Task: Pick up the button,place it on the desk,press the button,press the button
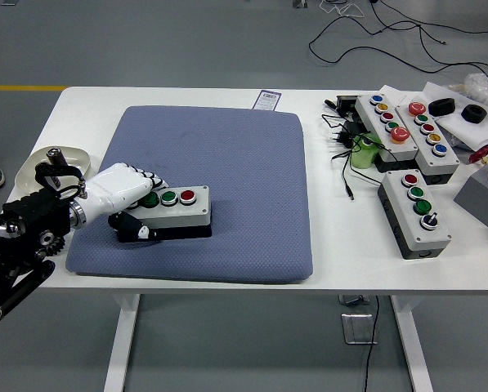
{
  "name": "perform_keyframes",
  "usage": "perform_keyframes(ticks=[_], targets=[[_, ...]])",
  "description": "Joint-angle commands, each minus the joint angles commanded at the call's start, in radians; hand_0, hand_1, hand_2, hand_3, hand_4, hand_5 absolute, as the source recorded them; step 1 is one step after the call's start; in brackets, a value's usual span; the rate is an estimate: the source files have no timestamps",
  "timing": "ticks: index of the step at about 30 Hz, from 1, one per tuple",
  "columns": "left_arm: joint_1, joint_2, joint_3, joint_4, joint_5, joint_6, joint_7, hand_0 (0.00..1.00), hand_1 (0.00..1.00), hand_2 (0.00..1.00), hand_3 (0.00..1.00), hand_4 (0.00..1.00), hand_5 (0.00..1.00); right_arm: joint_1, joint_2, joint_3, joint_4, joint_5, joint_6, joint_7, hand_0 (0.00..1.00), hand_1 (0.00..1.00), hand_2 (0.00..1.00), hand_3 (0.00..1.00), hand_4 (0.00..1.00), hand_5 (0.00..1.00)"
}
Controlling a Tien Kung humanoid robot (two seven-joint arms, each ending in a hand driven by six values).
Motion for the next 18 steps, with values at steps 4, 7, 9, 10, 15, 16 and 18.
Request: perform_keyframes(ticks=[4, 7, 9, 10, 15, 16, 18], targets=[[0.022, 0.007, -0.043, -0.049, -0.038, -0.064, 0.005, 0.984, 0.989, 0.998, 0.989, 0.998, 0.505, -0.002, 0.0, 0.005, 0.0, -0.008, 0.0, 0.0, 0.673, 0.658, 0.674, 0.624, 0.31, 0.173], [0.04, 0.012, -0.077, -0.092, -0.069, -0.112, 0.009, 0.998, 0.998, 0.998, 0.998, 0.998, 0.538, -0.005, 0.0, 0.011, 0.0, -0.014, 0.001, 0.001, 0.673, 0.658, 0.674, 0.624, 0.31, 0.173], [0.047, 0.015, -0.09, -0.109, -0.08, -0.132, 0.012, 0.998, 0.998, 0.998, 0.998, 0.998, 0.538, -0.007, -0.001, 0.013, 0.0, -0.016, 0.001, 0.002, 0.673, 0.658, 0.674, 0.624, 0.31, 0.173], [0.05, 0.015, -0.097, -0.118, -0.087, -0.14, 0.014, 0.998, 0.998, 0.998, 0.998, 0.998, 0.538, -0.007, -0.001, 0.013, 0.0, -0.017, 0.001, 0.002, 0.673, 0.658, 0.674, 0.624, 0.31, 0.173], [0.074, 0.012, -0.151, -0.159, -0.104, -0.143, 0.02, 0.998, 0.998, 0.998, 0.998, 0.998, 0.552, -0.006, 0.001, 0.013, 0.0, -0.02, 0.003, 0.003, 0.673, 0.658, 0.674, 0.624, 0.31, 0.173], [0.082, 0.01, -0.17, -0.172, -0.11, -0.138, 0.021, 0.998, 0.998, 0.998, 0.998, 0.998, 0.552, -0.006, 0.0, 0.012, 0.0, -0.018, 0.002, 0.003, 0.673, 0.658, 0.674, 0.624, 0.31, 0.173], [0.09, 0.008, -0.207, -0.197, -0.122, -0.114, 0.022, 0.998, 0.998, 0.998, 0.998, 0.998, 0.552, -0.005, 0.001, 0.012, 0.0, -0.013, 0.002, 0.004, 0.673, 0.658, 0.674, 0.624, 0.31, 0.173]])
